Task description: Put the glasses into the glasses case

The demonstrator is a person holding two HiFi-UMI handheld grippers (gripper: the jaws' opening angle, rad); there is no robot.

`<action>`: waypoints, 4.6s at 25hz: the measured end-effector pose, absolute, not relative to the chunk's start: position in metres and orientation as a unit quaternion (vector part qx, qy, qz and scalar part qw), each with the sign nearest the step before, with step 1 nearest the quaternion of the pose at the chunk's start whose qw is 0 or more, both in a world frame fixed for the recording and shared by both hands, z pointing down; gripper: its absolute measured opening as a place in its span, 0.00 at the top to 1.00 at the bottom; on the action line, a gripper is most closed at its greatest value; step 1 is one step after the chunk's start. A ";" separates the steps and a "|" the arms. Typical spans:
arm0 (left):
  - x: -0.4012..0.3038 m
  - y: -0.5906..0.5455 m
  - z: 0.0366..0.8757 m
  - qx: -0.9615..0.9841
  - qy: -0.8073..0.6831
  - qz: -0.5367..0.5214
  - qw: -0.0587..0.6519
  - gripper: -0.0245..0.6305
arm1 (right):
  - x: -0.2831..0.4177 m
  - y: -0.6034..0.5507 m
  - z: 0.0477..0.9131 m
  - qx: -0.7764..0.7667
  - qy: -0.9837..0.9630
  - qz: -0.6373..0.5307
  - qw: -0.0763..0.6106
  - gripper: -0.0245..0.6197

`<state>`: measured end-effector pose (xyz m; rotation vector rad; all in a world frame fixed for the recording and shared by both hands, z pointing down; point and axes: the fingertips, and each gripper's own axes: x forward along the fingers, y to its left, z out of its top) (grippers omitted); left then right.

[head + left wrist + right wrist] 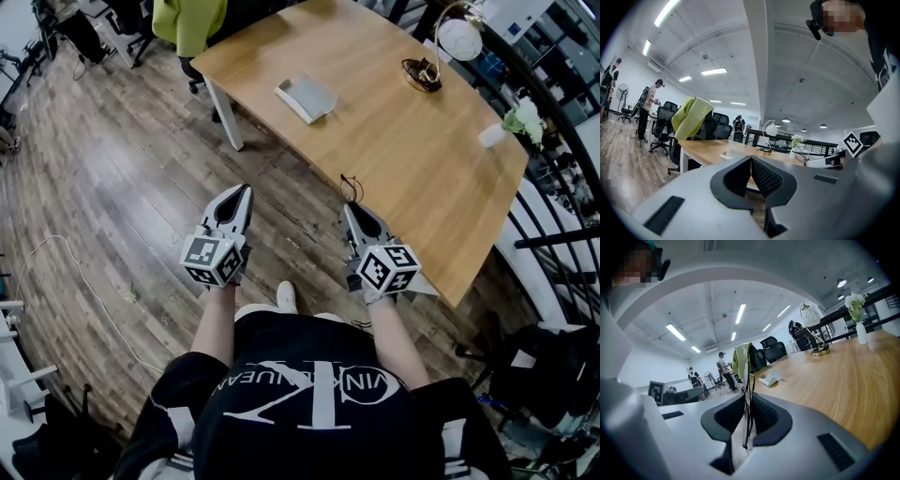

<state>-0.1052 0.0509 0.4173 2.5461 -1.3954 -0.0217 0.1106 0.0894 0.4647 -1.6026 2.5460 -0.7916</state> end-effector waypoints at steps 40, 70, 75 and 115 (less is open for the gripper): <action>-0.134 -0.109 0.445 0.874 -0.467 0.007 0.132 0.93 | 0.062 -0.087 0.469 -0.495 0.834 -0.245 -0.016 0.87; -0.116 -0.214 0.468 0.872 -0.464 0.031 0.154 0.93 | 0.046 -0.201 0.498 -0.446 0.855 -0.243 -0.110 0.87; -0.114 -0.224 0.466 0.873 -0.463 0.038 0.149 0.93 | 0.040 -0.215 0.497 -0.434 0.861 -0.232 -0.132 0.87; -0.106 -0.298 0.490 0.883 -0.431 0.046 0.177 0.93 | 0.023 -0.289 0.555 -0.397 0.818 -0.210 -0.360 0.87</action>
